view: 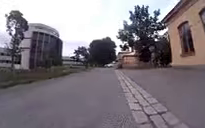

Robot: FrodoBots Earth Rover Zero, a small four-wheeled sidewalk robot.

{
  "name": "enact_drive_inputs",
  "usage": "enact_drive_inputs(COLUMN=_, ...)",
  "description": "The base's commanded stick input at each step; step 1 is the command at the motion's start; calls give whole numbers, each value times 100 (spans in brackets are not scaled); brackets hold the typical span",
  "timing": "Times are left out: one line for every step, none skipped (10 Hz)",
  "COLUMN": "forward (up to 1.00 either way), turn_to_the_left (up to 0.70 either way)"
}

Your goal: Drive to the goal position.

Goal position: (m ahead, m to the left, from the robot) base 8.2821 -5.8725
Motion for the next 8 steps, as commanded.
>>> enact_drive_inputs(forward=45, turn_to_the_left=-27)
enact_drive_inputs(forward=45, turn_to_the_left=-27)
enact_drive_inputs(forward=45, turn_to_the_left=-27)
enact_drive_inputs(forward=45, turn_to_the_left=-27)
enact_drive_inputs(forward=45, turn_to_the_left=-27)
enact_drive_inputs(forward=45, turn_to_the_left=-27)
enact_drive_inputs(forward=45, turn_to_the_left=-27)
enact_drive_inputs(forward=45, turn_to_the_left=-27)
